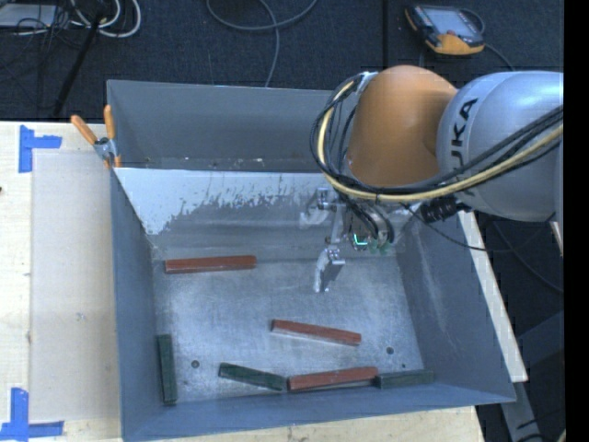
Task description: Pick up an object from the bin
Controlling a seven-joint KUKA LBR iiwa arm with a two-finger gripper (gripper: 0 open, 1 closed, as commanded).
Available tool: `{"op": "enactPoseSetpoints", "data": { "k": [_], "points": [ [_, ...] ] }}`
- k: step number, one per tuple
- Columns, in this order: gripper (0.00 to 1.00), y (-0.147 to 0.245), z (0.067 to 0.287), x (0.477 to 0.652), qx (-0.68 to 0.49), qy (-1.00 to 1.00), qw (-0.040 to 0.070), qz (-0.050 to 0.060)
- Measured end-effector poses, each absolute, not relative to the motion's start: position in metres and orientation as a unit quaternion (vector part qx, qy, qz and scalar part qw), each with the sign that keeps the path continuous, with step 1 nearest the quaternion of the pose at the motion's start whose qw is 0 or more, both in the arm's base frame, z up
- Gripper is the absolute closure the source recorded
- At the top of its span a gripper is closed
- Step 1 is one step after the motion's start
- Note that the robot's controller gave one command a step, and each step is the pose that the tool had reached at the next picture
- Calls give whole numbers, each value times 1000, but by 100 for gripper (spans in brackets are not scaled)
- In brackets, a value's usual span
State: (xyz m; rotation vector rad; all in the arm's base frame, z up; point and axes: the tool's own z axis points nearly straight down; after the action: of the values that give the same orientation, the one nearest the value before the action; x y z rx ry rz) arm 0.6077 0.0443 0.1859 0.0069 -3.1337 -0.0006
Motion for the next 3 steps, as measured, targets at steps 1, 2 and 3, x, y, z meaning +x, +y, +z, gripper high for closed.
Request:
{"op": "enactPoseSetpoints", "data": {
  "k": [1, 2, 3],
  "points": [
    [0, 44, 191, 609, 2, -1000, 0, 0],
    [0, 37, 167, 572, 40, -999, -1, 0],
    [0, 35, 158, 562, 49, -999, 0, 0]
  ]
}}
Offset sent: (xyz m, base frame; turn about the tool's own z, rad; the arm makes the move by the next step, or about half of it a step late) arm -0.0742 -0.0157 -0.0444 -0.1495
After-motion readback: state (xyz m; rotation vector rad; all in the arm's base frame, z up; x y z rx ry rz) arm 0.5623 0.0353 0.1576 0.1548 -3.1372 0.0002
